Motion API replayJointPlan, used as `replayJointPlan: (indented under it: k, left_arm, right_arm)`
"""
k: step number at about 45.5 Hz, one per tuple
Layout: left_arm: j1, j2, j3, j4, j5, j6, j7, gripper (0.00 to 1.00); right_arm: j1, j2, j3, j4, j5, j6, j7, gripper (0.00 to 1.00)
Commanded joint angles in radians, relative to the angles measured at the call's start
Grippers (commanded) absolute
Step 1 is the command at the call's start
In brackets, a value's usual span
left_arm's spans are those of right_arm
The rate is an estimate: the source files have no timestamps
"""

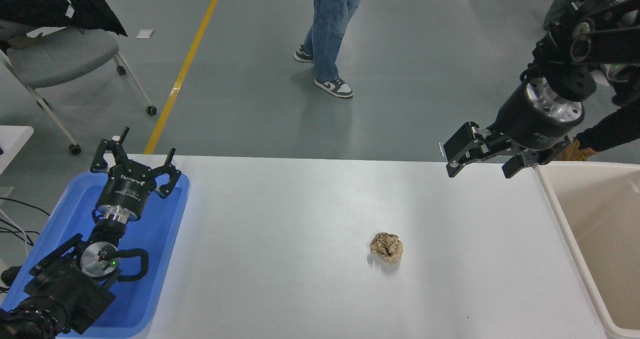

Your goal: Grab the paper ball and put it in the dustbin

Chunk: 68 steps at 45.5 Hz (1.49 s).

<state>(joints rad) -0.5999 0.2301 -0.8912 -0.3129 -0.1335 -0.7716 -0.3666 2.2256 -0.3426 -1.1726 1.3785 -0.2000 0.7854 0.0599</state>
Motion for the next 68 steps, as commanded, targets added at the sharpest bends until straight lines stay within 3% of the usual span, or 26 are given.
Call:
replayJointPlan:
  k: [1,23,30,43,68]
  left_arm:
    - [0.000,0.000,0.000,0.000,0.000,0.000,0.000,1.00]
    - [0.000,0.000,0.000,0.000,0.000,0.000,0.000,1.00]
    - [0.000,0.000,0.000,0.000,0.000,0.000,0.000,1.00]
    - [0.000,0.000,0.000,0.000,0.000,0.000,0.000,1.00]
    - [0.000,0.000,0.000,0.000,0.000,0.000,0.000,1.00]
  right_arm:
    - [-0.004,0.000,0.002,0.002,-0.001,0.000,0.000,1.00]
    - [-0.069,0.025,0.076,-0.006,-0.004,0.000,0.000,1.00]
    - [-0.147,0.060,0.152,-0.035,-0.006,-0.098,0.000,1.00]
    - [-0.405,0.231,0.189,-0.265,-0.018,-0.267,0.000,1.00]
    - [-0.762,0.332,0.200,-0.430,-0.021,-0.485,0.003,1.00]
